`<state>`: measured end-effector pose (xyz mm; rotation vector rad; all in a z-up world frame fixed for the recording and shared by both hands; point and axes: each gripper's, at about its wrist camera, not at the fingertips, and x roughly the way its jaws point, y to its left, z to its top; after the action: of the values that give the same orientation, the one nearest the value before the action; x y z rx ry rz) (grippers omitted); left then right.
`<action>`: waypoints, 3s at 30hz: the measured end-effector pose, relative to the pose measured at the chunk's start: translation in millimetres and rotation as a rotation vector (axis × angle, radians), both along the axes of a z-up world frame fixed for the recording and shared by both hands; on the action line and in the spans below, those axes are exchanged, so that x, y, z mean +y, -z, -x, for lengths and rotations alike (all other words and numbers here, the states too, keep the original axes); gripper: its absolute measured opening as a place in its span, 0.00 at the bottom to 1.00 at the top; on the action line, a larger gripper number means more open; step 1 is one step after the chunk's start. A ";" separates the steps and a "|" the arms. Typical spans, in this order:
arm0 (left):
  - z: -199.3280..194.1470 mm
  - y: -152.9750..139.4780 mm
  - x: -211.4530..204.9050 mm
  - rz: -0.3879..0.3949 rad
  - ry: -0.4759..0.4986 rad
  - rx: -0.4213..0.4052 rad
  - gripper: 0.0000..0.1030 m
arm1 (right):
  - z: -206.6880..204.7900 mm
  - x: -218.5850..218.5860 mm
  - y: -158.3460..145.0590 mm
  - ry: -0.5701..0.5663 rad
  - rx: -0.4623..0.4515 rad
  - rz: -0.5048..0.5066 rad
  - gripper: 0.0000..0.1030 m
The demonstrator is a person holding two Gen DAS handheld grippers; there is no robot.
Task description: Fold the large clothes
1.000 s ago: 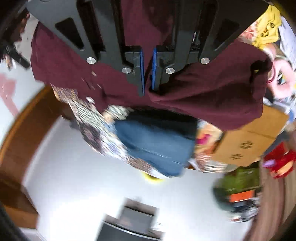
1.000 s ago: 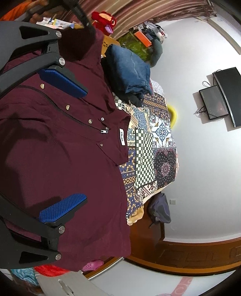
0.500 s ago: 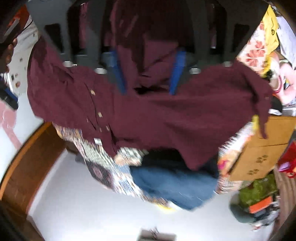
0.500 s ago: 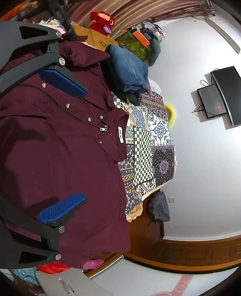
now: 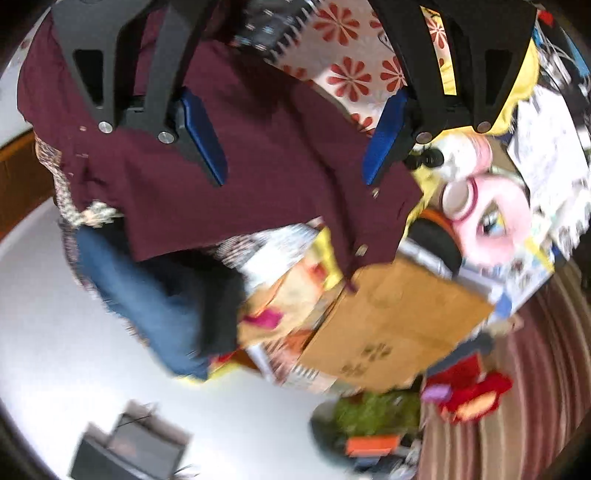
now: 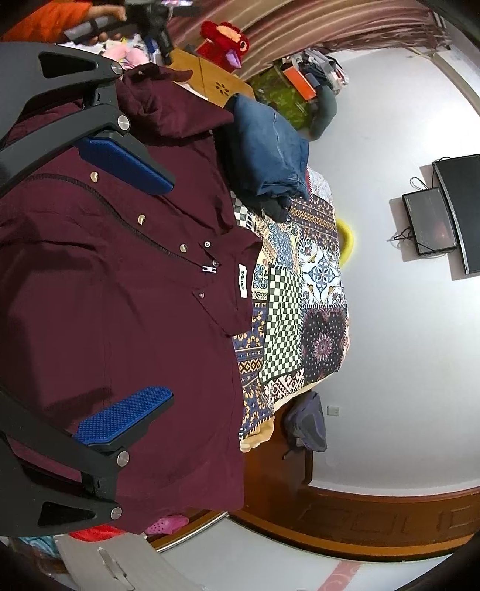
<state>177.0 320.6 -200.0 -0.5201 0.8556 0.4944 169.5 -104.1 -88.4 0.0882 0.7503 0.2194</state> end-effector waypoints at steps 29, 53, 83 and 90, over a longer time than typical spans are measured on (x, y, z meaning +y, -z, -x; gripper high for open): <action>-93.7 -131.3 -177.6 -0.247 0.412 -0.233 0.28 | -9.5 -38.6 14.8 0.046 0.034 -0.046 1.00; -37.0 57.8 12.6 0.159 -0.019 0.090 0.18 | -19.2 11.4 26.9 -0.060 0.075 0.075 1.00; -147.1 -97.7 -363.4 -0.115 0.941 -0.153 0.10 | -30.4 -75.1 25.6 0.061 0.114 -0.037 1.00; -127.4 -74.6 -351.0 -0.204 0.954 -0.086 0.59 | -51.5 -71.7 34.7 -0.024 0.206 -0.105 1.00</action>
<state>304.4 -30.4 -125.3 0.0866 0.8558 -0.3151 221.0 -175.9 -123.2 0.2038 0.9448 0.2756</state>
